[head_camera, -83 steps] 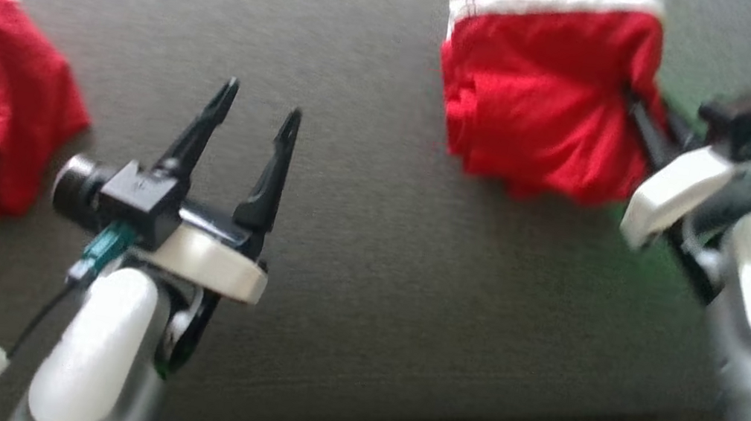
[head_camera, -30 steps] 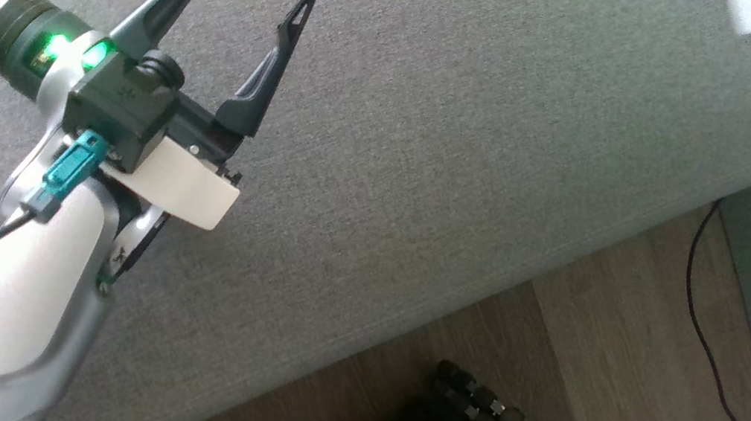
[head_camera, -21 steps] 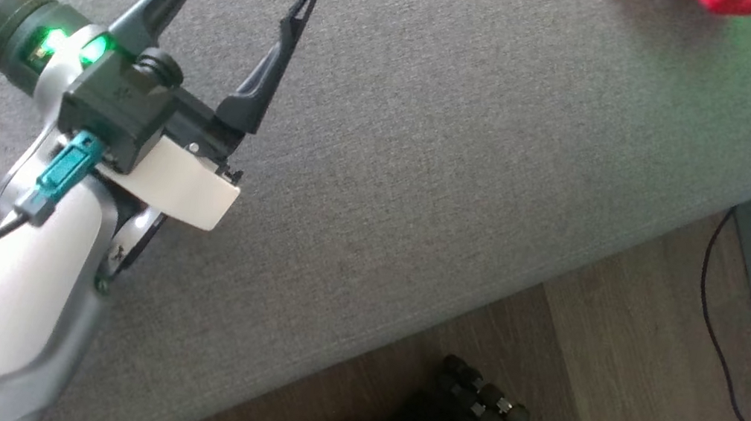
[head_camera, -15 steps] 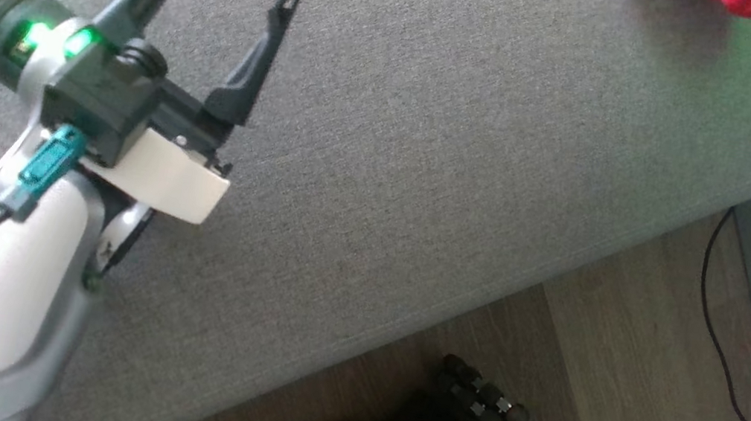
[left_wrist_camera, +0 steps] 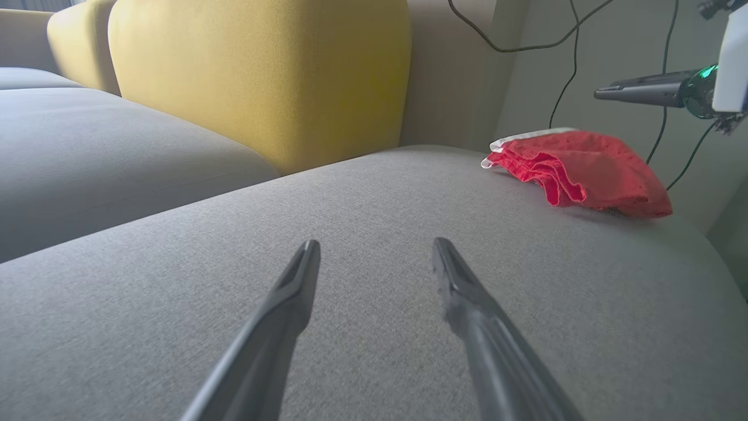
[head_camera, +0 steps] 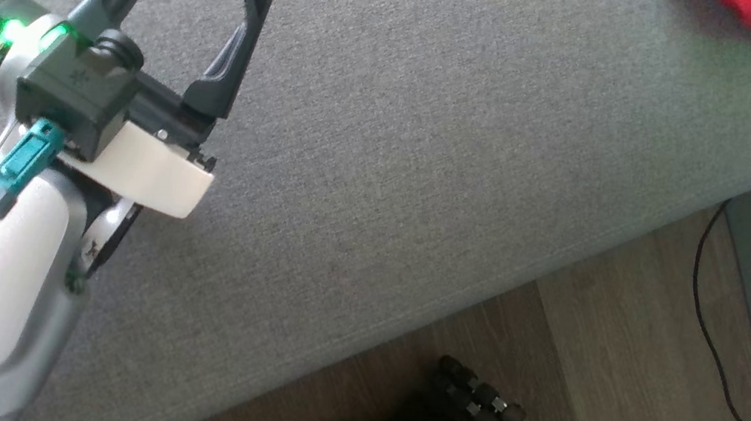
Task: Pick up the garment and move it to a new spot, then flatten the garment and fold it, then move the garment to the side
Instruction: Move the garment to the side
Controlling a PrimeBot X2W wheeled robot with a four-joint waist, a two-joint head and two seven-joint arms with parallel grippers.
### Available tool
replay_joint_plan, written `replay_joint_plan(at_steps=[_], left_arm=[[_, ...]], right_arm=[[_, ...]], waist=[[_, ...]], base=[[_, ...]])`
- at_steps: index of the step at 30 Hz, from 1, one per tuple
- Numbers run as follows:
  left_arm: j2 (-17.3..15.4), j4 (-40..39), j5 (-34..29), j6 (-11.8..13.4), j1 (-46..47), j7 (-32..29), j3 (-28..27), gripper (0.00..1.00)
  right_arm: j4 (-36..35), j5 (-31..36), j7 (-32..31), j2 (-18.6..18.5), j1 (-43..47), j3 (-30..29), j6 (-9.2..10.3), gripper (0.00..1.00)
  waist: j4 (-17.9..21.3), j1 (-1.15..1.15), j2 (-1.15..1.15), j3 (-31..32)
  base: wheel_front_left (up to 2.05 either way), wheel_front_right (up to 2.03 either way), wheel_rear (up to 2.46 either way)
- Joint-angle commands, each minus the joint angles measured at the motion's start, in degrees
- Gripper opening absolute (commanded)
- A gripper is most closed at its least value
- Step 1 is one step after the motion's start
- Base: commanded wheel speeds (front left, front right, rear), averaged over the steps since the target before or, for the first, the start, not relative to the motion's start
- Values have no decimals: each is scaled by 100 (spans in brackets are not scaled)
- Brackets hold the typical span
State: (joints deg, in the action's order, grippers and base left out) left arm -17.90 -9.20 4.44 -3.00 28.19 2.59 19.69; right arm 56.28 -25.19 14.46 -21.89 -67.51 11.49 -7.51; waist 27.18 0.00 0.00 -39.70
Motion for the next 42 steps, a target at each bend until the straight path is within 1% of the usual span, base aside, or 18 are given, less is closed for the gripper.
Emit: replay_joint_plan(at_steps=[1,7,12,16,20,24,27,31,32,36,38,42], left_arm=[[-109,-191,43,20,-91,16,-142,100],[-19,14,148,81,-185,261,-126,100],[182,309,281,181,-287,636,-103,100],[376,573,396,282,-384,937,-104,100],[538,774,513,414,-552,1132,-187,100],[704,916,624,495,-741,1218,-269,100],[814,944,681,561,-862,1235,-401,100],[937,907,727,566,-1078,1239,-675,100],[937,907,727,566,-1078,1239,-675,100],[1154,873,760,586,-1378,1240,-958,100],[1229,876,755,558,-1534,1240,-1072,100],[1352,1002,725,424,-1774,1240,-1198,100]], right_arm=[[-261,128,52,-107,100,-175,2,100],[-1113,536,53,56,322,-572,2,100],[-1996,845,53,245,595,-631,2,100],[-2597,1050,53,392,901,-550,2,100],[-2986,1108,53,566,1238,-381,2,100],[-3343,1377,53,583,1612,-194,2,100],[-3520,1528,53,666,1940,-181,2,100],[-3556,1663,53,929,2433,-258,2,100],[-3556,1663,53,929,2433,-258,2,100],[-3464,1831,53,1167,2934,-452,2,100],[-3439,1867,53,1340,3123,-605,2,100],[-3411,1953,53,1620,3529,-908,2,100]], waist=[[-17,0,0,62],[-112,0,0,398],[-334,0,0,851],[-615,0,0,1267],[-893,0,0,1637],[-1241,0,0,1933],[-1492,0,0,2073],[-1850,0,0,2313],[-1850,0,0,2313],[-2116,0,0,2590],[-2188,0,0,2665],[-2343,0,0,2853]], base=[[0,0,0],[0,0,0],[0,0,0],[0,0,0],[0,0,0],[0,0,0],[0,0,0],[0,0,0],[0,0,0],[0,0,0],[0,0,0],[0,0,0]])
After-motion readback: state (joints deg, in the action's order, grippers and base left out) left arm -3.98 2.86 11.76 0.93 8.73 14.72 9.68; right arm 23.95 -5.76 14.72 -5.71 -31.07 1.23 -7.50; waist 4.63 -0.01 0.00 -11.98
